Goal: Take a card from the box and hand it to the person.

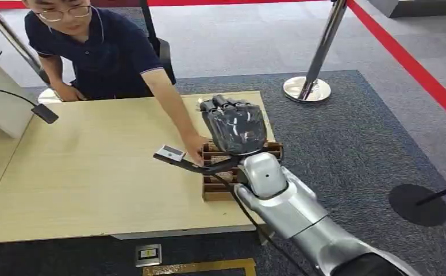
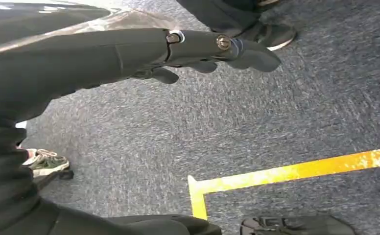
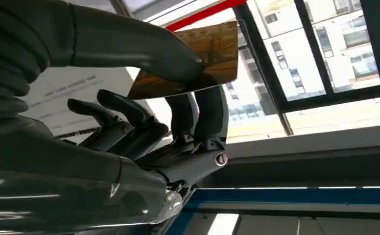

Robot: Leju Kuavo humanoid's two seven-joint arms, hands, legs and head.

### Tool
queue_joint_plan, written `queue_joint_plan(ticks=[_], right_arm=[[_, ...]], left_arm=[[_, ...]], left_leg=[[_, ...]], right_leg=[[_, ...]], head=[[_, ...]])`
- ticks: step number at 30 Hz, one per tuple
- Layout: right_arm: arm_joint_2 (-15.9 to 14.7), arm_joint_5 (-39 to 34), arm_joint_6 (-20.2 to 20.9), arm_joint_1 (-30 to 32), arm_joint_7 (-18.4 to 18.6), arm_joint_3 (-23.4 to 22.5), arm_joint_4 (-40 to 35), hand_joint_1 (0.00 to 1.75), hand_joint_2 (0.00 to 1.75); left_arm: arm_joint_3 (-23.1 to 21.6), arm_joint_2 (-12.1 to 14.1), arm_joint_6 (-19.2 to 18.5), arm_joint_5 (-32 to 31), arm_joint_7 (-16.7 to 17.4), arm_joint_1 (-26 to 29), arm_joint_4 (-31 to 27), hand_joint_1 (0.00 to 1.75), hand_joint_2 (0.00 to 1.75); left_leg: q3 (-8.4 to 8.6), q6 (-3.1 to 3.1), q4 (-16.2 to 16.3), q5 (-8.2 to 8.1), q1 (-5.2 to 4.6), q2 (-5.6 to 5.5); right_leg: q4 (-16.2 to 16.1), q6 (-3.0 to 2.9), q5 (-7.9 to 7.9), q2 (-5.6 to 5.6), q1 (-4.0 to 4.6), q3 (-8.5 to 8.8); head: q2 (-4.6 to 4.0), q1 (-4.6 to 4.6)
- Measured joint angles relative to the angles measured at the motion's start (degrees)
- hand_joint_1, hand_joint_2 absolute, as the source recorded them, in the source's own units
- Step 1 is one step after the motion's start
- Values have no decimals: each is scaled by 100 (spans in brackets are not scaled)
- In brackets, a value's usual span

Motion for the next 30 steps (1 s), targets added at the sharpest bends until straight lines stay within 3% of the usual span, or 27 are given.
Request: queue_joint_plan(ticks=[30], right_arm=[[321, -398, -11, -15, -310, -300, 1100, 175, 175]], left_arm=[[-92, 0, -42, -116, 26, -18, 0, 0, 175]], left_leg=[[-20, 2, 0, -2, 0, 0]], right_leg=[[-2, 1, -2, 0, 0, -16]], head=[[-2, 2]])
